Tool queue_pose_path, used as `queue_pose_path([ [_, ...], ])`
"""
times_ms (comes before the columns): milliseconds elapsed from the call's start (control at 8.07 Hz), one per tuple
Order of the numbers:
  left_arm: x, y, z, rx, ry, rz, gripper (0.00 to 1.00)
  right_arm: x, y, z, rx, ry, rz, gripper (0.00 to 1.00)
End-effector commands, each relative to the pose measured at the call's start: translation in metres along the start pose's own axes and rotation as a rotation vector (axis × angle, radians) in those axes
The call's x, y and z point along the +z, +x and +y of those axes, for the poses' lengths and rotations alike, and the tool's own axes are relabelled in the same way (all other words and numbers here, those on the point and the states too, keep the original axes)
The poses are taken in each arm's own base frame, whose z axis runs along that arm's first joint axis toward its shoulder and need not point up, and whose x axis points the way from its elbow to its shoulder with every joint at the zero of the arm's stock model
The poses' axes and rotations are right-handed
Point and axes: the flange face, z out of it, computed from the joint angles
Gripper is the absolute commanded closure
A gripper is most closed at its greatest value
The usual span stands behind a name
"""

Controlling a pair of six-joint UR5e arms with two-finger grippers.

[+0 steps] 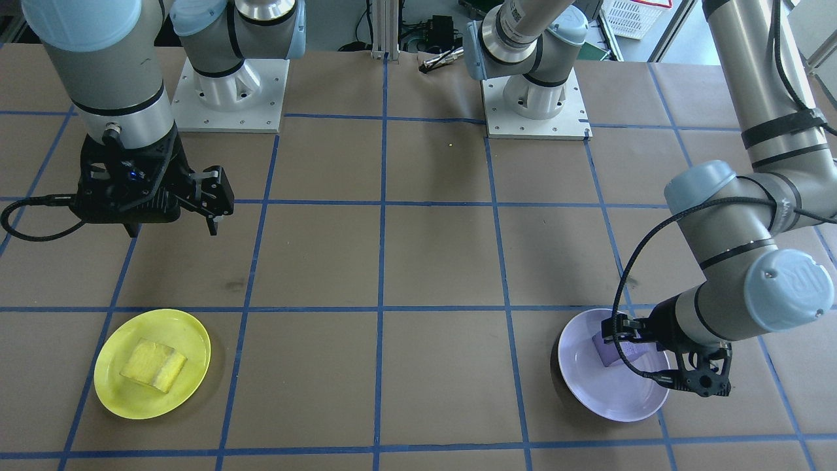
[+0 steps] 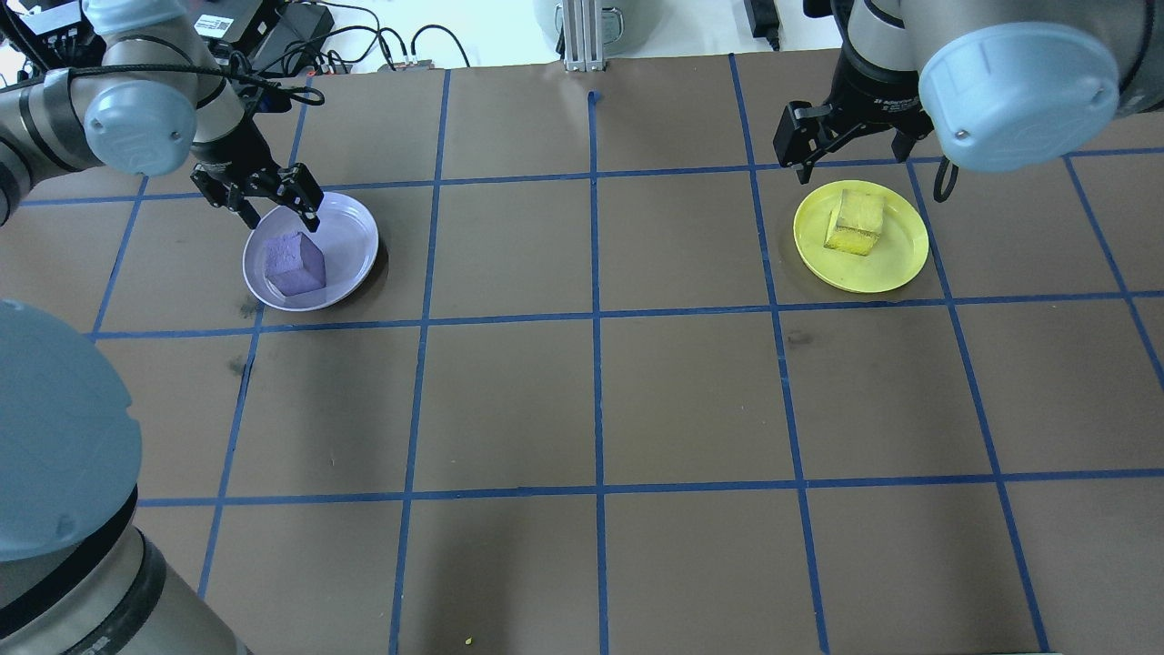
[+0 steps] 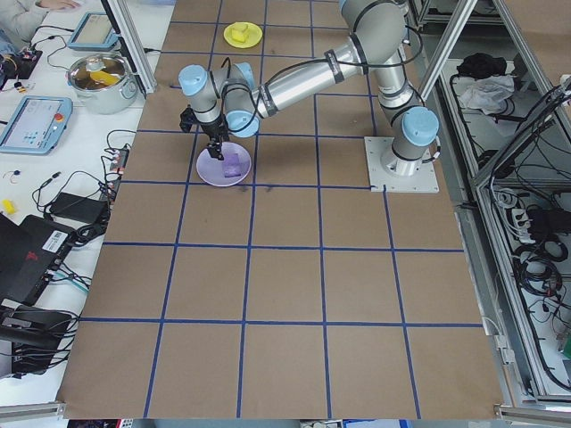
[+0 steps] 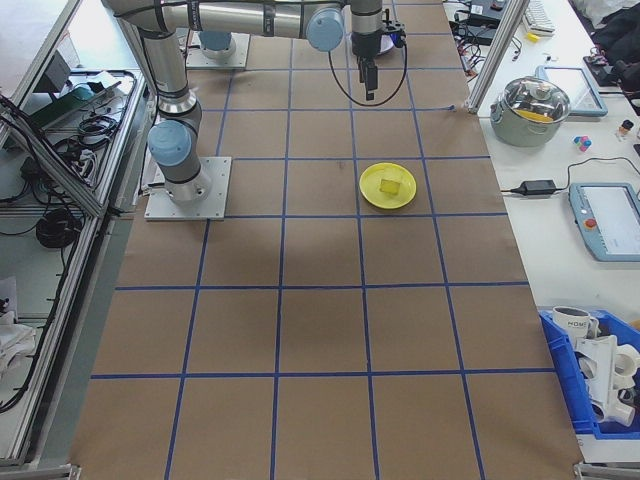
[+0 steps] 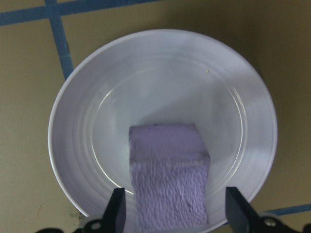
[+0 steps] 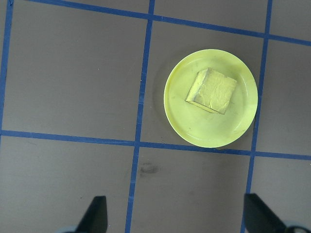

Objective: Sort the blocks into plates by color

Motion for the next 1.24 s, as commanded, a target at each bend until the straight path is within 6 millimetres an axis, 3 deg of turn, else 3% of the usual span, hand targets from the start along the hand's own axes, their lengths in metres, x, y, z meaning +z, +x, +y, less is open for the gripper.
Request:
queue_pose_path([
  [0,-0.068,0.017,0.033,0.006,0.036,-0.013,0.00,0.004,-0.001,-0.002,0.000,0.002,-0.009,0.00],
  [124,-0.091,0.032,0.047,0.014,0.033,-0.010,0.00,0.007,-0.002,-0.002,0.001,-0.004,-0.011,0.00],
  [248,-0.130,0.058,0.069,0.023,0.074,-0.029,0.00,0.009,-0.002,-0.002,0.003,0.003,-0.009,0.00],
  [495,-0.192,0.162,0.115,-0.037,0.150,-0.043,0.00,0.004,0.000,0.000,0.001,0.005,0.007,0.00],
  [619,-0.210,0.214,0.140,0.041,0.173,-0.046,0.00,0.002,0.000,0.001,0.001,0.008,0.001,0.00],
  [743,-0.226,0.239,0.160,0.070,0.206,-0.053,0.00,0.001,-0.001,0.000,0.001,0.013,-0.011,0.00],
  [1115,-0.255,0.245,0.184,0.082,0.274,-0.045,0.00,-0.007,0.000,-0.001,0.002,0.028,0.006,0.00],
])
